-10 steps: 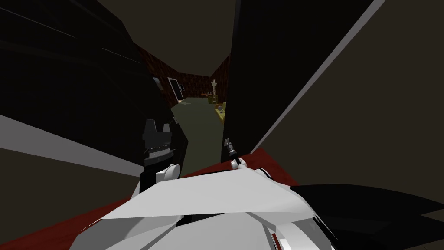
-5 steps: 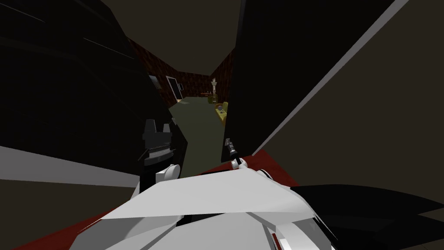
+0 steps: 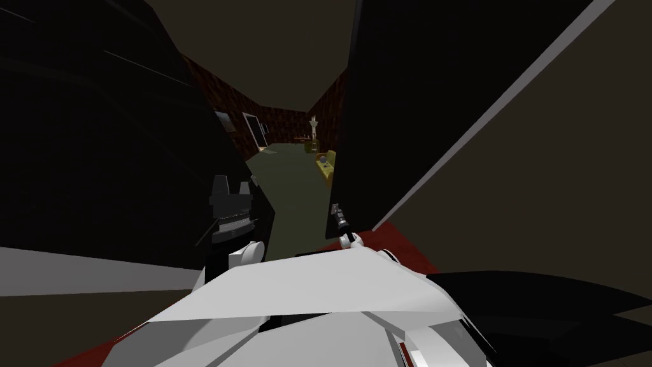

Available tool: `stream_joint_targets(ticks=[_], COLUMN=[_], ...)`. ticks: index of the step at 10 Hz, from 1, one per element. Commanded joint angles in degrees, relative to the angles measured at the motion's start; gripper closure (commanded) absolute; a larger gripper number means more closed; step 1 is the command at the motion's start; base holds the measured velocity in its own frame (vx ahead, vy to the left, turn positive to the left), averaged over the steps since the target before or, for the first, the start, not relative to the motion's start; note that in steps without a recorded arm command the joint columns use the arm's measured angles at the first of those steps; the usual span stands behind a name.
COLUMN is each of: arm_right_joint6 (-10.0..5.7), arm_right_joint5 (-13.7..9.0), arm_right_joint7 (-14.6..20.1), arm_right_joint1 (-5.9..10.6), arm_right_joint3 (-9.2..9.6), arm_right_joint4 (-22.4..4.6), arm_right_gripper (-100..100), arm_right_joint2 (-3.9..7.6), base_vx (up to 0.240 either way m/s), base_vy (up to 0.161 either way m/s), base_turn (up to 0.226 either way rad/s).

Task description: Push the door open

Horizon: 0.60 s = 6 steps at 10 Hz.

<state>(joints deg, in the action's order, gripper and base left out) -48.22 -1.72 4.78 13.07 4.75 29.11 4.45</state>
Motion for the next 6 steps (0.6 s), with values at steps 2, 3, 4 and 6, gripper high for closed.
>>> stream_joint_targets(ticks=[2,3,4,6], arm_right_joint6=[-1.45,-1.45,-1.45,-1.39], arm_right_joint5=[-1.2,-1.2,-1.2,-1.8], arm_right_joint7=[-0.3,-0.3,-0.3,-0.8], arm_right_joint1=[1.79,1.79,1.79,1.76], arm_right_joint3=[-2.09,-2.09,-2.09,-3.08], arm_right_joint4=[-2.6,-3.2,-2.6,-3.6], arm_right_gripper=[100,100,100,100], arm_right_joint2=[1.23,1.23,1.23,1.41], base_vx=[0.151,0.124,0.067,0.112], base_vy=[0.085,0.061,0.010,0.051], base_turn=[-0.042,-0.017,0.004,-0.025])
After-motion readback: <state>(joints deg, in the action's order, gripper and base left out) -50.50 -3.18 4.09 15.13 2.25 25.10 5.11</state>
